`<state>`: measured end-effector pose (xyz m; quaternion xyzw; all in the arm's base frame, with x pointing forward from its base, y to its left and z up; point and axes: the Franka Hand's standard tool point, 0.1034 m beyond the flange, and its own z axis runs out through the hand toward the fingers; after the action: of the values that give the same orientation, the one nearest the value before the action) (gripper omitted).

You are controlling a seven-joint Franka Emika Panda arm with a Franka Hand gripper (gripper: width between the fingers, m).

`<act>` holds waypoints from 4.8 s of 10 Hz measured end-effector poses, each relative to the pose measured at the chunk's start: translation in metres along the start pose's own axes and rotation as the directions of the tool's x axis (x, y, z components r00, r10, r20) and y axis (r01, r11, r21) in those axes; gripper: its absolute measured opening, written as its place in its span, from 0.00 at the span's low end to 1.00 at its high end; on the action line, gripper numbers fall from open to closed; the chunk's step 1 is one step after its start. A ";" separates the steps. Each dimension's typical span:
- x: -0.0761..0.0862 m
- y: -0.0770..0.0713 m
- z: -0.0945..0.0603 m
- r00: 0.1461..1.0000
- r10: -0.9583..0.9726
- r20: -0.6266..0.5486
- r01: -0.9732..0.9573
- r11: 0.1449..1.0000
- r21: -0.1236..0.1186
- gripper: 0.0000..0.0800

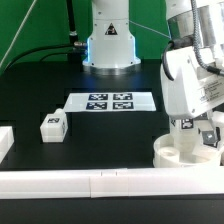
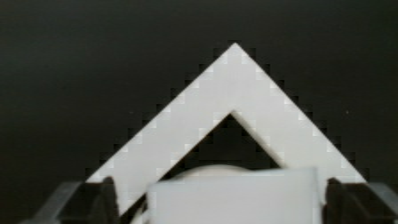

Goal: Assemble stool

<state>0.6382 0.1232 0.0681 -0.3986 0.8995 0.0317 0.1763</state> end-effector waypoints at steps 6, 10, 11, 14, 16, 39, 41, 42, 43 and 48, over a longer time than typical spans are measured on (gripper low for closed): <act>-0.013 -0.016 -0.053 0.991 -0.119 0.055 0.116 0.992 0.041 0.81; -0.011 -0.018 -0.053 0.988 -0.143 0.053 0.141 0.989 0.045 0.81; 0.000 -0.025 -0.060 0.962 -0.267 0.048 0.264 0.962 0.061 0.81; 0.028 -0.046 -0.082 0.845 -0.533 0.024 0.530 0.844 0.082 0.81; 0.036 -0.053 -0.084 0.768 -0.640 0.006 0.638 0.765 0.087 0.81; 0.215 -0.119 -0.075 -0.580 -0.814 0.028 0.800 -0.575 -0.174 0.81; 0.210 -0.109 -0.071 -0.530 -0.828 0.181 0.825 -0.553 -0.116 0.81; 0.215 -0.112 -0.068 -0.513 -0.814 0.272 0.826 -0.555 -0.103 0.81; 0.216 -0.114 -0.066 -0.490 -0.799 0.349 0.826 -0.554 -0.109 0.81; 0.217 -0.104 -0.060 -0.376 -0.659 0.651 0.833 -0.548 -0.073 0.81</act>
Offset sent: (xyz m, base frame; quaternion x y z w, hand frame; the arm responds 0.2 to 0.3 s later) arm 0.0032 -0.0292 0.0601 0.0089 -0.0421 -0.0414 0.9982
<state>0.5615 -0.1128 0.0589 -0.9705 0.0496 0.2141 0.0991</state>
